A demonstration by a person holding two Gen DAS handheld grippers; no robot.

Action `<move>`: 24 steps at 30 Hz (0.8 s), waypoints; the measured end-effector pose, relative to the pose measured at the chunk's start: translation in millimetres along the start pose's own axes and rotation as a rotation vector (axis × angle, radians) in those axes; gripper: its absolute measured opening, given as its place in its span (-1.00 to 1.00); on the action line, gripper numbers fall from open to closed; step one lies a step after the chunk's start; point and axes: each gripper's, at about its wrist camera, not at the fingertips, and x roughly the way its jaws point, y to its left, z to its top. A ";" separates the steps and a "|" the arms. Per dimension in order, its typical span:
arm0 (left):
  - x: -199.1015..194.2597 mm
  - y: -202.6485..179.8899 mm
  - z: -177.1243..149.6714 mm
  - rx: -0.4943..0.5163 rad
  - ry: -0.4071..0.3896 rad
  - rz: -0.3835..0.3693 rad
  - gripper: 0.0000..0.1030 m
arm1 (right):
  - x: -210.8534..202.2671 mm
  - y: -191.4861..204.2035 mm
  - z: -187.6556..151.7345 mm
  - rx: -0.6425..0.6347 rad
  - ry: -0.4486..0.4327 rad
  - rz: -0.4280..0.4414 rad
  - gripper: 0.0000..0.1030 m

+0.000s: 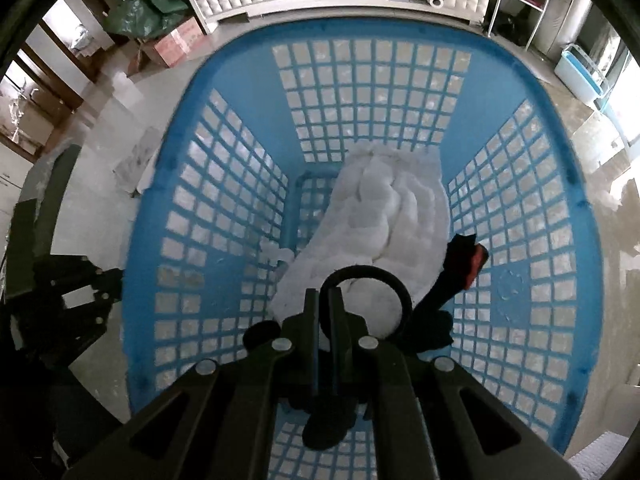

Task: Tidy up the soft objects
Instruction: 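Lower the ring into the basket with the right gripper while the left gripper grasps the light blue towel, then open the right gripper and carry the light blue towel in the left gripper over the basket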

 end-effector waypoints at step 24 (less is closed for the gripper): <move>-90.1 -19.5 11.1 -0.072 -0.107 0.025 -0.91 | -56.8 3.1 -39.2 0.012 -0.132 -0.024 0.99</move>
